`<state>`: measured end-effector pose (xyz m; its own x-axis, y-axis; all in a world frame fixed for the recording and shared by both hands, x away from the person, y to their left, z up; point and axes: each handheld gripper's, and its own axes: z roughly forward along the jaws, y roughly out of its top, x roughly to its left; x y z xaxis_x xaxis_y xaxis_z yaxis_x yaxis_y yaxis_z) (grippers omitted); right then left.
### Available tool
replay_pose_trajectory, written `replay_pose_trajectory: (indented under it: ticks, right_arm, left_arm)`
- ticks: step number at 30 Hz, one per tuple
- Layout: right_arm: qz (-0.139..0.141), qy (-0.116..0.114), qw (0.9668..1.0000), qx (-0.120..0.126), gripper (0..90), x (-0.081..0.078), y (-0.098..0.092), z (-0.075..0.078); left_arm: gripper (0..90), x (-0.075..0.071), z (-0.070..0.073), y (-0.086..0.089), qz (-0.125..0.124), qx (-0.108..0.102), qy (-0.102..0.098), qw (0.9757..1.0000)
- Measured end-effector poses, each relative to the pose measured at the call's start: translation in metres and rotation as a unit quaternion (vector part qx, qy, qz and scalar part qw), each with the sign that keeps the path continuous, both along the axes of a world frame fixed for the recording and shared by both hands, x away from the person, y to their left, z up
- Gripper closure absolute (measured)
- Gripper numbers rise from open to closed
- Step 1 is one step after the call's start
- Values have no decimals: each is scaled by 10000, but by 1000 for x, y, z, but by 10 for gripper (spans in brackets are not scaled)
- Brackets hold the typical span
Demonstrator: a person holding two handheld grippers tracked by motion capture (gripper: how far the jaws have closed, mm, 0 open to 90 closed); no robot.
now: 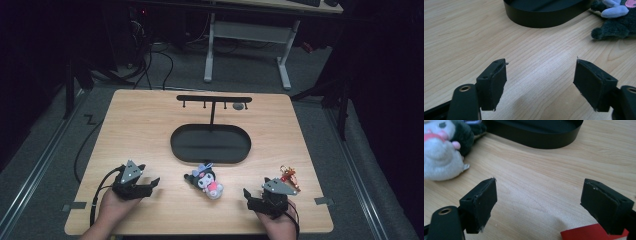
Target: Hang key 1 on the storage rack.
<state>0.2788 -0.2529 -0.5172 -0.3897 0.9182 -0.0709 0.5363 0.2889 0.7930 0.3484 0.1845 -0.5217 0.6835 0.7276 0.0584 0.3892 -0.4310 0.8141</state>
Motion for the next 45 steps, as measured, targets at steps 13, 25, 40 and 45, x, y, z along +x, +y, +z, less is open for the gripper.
replay_pose_trajectory:
  ticks: [13,25,40,45]
  right_arm:
    - [235,688,9967,-363,139,1,11,2]
    - [153,1126,9930,-313,139,19,3,9]
    - [377,1464,9875,-439,136,19,2,20]
    - [408,1775,9818,-546,140,15,1,25]
  left_arm:
    - [246,-2,1,-7,-252,69,-68,9996]
    - [244,-3,1,-10,-443,-7,-19,9990]
    - [239,-4,3,-13,-527,-115,-41,9985]
    - [250,-6,3,-13,-603,-206,31,9980]
